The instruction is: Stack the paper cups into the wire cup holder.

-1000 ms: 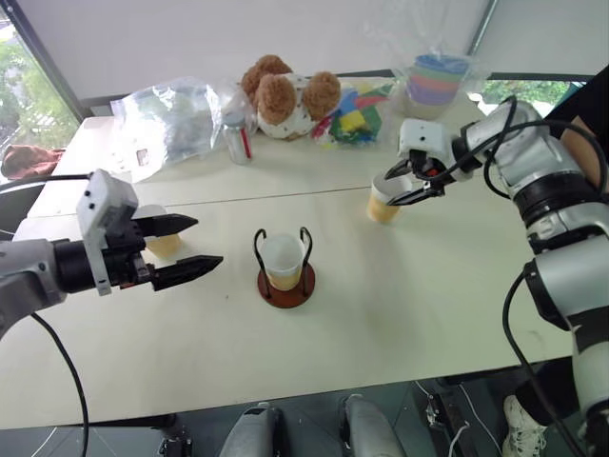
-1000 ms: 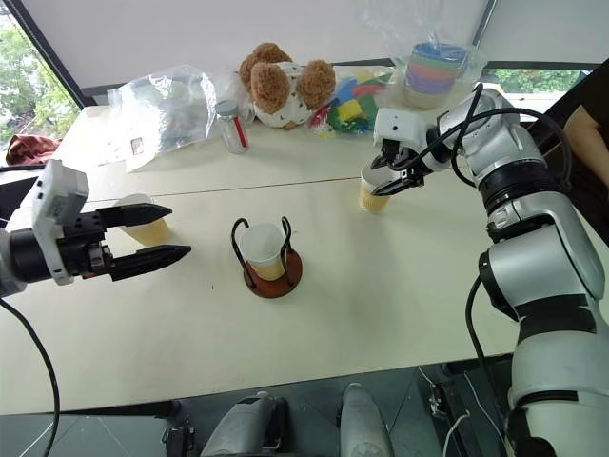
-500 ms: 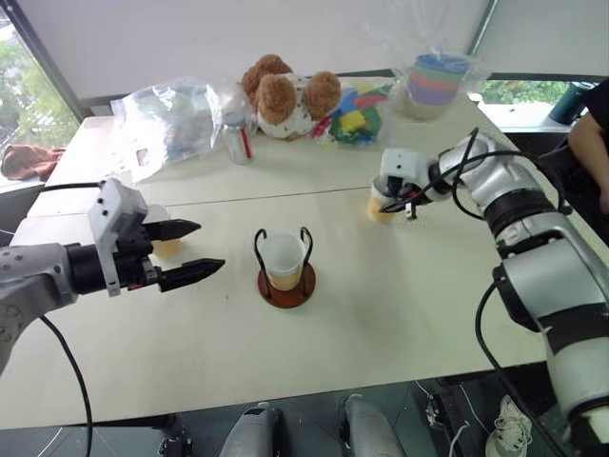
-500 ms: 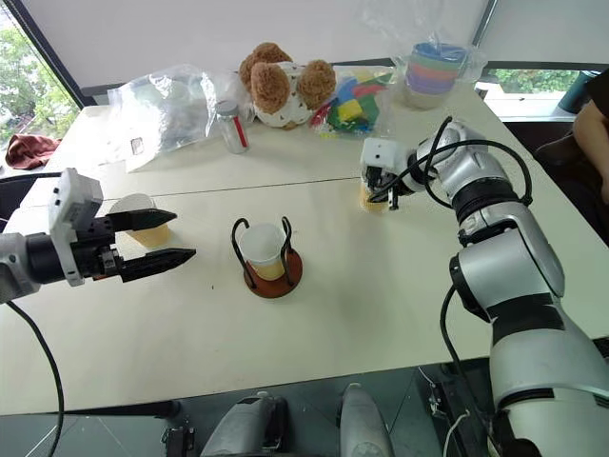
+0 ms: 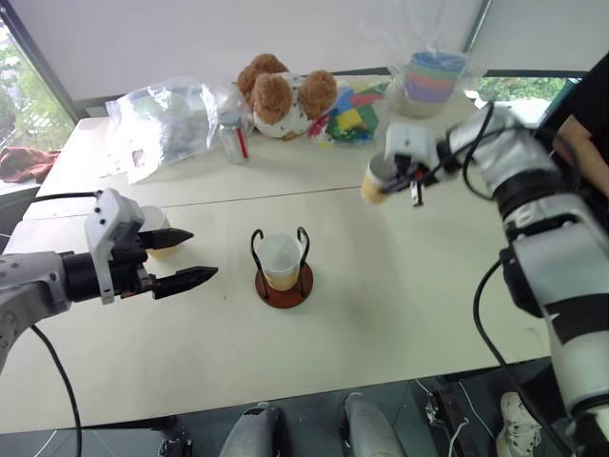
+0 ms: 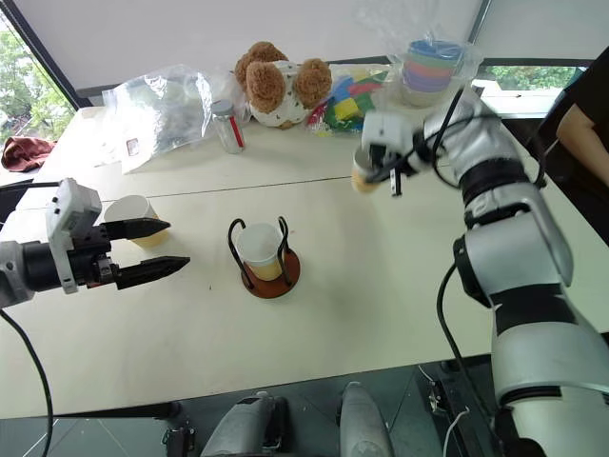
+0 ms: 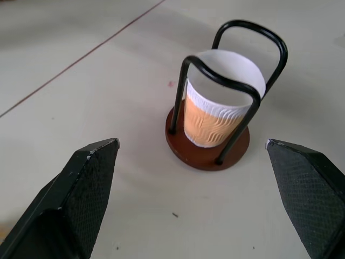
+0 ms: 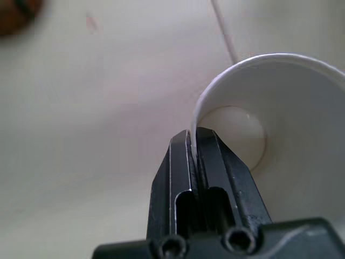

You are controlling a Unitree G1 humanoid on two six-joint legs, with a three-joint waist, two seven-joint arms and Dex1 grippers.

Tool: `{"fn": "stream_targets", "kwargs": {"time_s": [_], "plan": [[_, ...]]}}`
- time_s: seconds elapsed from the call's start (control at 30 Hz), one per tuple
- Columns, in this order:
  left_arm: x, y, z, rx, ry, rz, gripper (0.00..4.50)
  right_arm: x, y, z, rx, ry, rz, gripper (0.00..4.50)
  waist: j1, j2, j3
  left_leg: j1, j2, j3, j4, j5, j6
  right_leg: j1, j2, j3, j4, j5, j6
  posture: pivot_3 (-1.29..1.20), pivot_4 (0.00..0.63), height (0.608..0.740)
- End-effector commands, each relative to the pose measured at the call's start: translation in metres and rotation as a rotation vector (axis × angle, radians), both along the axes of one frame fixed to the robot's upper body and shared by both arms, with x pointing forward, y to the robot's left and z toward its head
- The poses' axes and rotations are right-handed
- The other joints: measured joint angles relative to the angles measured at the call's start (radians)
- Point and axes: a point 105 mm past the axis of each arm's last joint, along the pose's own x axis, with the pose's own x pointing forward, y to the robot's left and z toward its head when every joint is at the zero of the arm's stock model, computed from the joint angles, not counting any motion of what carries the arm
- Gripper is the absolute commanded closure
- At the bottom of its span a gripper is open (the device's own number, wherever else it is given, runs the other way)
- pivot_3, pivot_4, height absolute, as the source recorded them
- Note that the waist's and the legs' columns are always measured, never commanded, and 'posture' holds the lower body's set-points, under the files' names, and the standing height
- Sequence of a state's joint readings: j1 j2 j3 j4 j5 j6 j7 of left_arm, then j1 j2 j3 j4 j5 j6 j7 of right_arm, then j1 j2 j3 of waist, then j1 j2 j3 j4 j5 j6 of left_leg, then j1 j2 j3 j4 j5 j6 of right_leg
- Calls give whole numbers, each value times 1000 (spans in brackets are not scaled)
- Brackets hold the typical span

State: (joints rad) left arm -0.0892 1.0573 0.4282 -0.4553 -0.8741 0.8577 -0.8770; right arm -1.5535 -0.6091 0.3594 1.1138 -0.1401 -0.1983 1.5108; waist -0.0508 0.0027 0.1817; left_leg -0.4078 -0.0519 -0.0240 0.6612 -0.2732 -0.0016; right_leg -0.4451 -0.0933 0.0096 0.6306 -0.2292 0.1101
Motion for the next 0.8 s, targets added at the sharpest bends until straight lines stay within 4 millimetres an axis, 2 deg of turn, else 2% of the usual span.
{"fn": "stream_targets", "kwargs": {"time_s": [0.03,0.1,0.2,0.3,0.4,0.5,0.8], "plan": [[-1,5,11,28,-51,4,0,-44,44,48,52,-55,287,4490,3,-1,-1,0,1,-1,0,0,0,0,0,-1,0,0,0,0,150,740],[1,3,10,21,-56,1,0,-63,63,47,47,-10,378,4490,8,-3,-2,1,3,-3,0,-1,-2,2,0,-3,0,0,0,0,150,740],[2,-1,8,12,-61,-6,0,-84,77,40,25,61,469,4490,16,-3,-2,1,1,-4,2,-4,2,3,-3,-4,0,0,0,0,150,740],[2,-5,6,3,-66,-12,0,-99,86,24,-27,131,542,4490,24,-3,-2,0,-2,-4,3,-5,4,3,-5,-4,0,0,0,0,150,740],[2,-6,5,1,-69,-12,0,-101,90,15,-50,166,561,4490,30,-3,-2,0,-2,-4,4,-5,4,3,-5,-4,0,0,0,0,150,740],[0,-8,4,-5,-71,-11,0,-91,95,0,-103,162,553,4490,31,-3,-2,0,-1,-4,3,-4,3,2,-4,-5,0,0,0,0,150,740],[-1,-12,1,-19,-74,-4,0,-91,98,-11,-133,212,565,4490,33,-3,-2,-1,-1,-4,3,-3,1,2,-4,-5,0,0,0,0,150,740]]}}
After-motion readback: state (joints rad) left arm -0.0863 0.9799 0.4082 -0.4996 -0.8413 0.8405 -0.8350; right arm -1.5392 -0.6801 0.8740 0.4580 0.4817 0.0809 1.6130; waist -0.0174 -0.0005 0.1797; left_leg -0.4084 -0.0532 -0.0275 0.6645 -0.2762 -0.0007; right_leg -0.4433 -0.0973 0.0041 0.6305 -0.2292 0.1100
